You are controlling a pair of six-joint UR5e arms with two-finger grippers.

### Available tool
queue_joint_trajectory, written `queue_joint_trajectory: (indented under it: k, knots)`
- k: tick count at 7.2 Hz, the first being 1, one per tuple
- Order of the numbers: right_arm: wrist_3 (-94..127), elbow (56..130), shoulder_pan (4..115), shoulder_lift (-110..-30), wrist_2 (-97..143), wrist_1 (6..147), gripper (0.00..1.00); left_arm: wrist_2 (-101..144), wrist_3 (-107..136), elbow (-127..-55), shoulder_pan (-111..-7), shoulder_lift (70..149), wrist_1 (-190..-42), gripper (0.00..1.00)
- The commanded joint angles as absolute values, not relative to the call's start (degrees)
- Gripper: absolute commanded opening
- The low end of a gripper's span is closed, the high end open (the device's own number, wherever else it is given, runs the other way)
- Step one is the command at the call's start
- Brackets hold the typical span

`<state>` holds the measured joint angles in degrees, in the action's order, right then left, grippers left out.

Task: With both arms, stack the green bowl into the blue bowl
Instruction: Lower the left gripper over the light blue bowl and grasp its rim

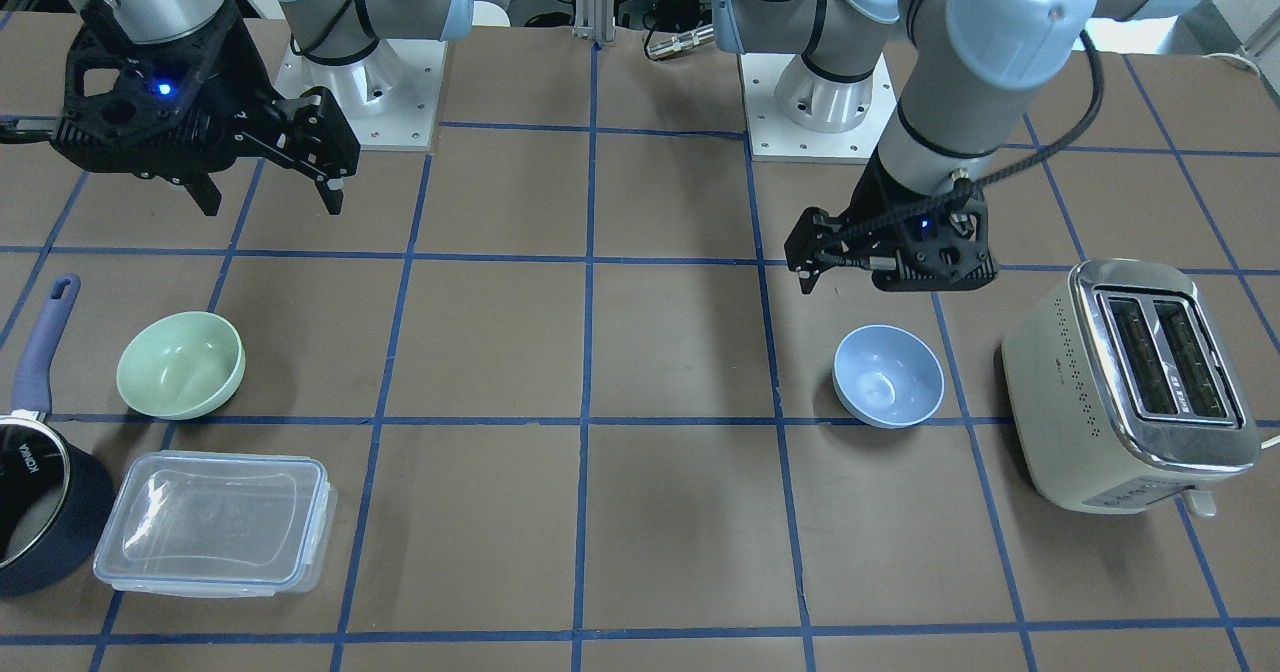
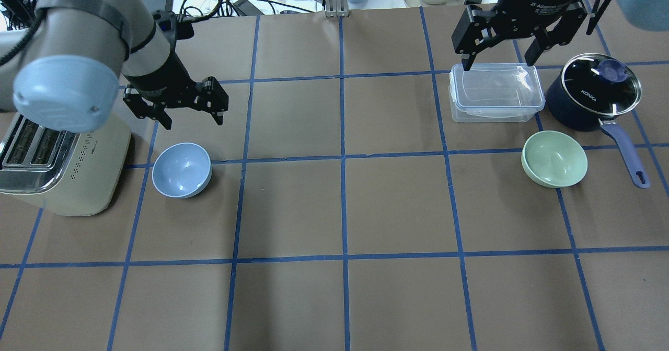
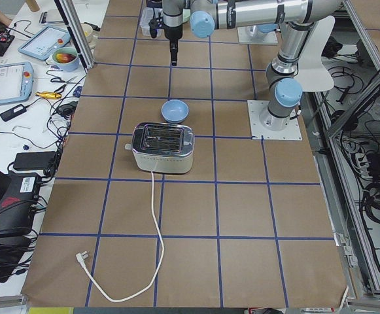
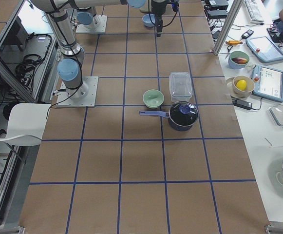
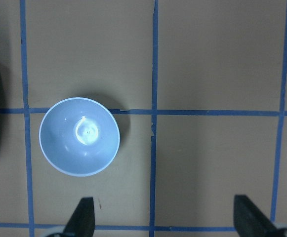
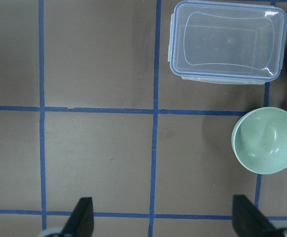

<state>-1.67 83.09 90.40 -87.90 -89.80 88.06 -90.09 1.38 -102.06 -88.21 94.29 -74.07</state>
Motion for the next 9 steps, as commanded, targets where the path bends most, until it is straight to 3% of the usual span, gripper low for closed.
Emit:
queue_joint_trajectory:
  k: [1,3,4,5,6,7,8,9]
  knots:
    - [-1.67,83.06,90.44,-87.89,-89.82,88.07,1.00,-90.09,1.23,-114.12,-87.45,98.15,-57.12,1.00]
    - [-1.67,83.14,90.53,-87.89,-89.82,88.15,1.00,-94.72,1.14,-116.80,-87.45,102.02,-50.99,1.00]
    - [-1.67,83.14,90.53,-87.89,-89.82,88.07,1.00,-95.35,0.97,-116.37,-87.45,103.96,-48.98,0.96]
    - [-1.58,83.14,90.61,-87.89,-89.82,88.15,1.00,-95.36,0.18,-116.37,-87.45,105.63,-47.48,0.85]
    - [-1.58,83.14,90.62,-87.89,-89.82,88.15,1.00,-95.27,-1.65,-116.89,-87.45,106.69,-46.85,0.43]
    - [-1.58,83.23,90.62,-87.89,-89.82,88.15,1.00,-95.36,-1.67,-116.89,-87.54,107.05,-46.85,0.08]
    - [-1.58,83.15,90.62,-87.89,-89.82,88.15,1.00,-95.80,-1.76,-116.46,-87.54,106.88,-46.93,0.00]
    - [-1.58,83.14,90.62,-87.89,-89.91,88.15,1.00,-98.41,-1.67,-116.28,-88.15,106.27,-46.76,0.00]
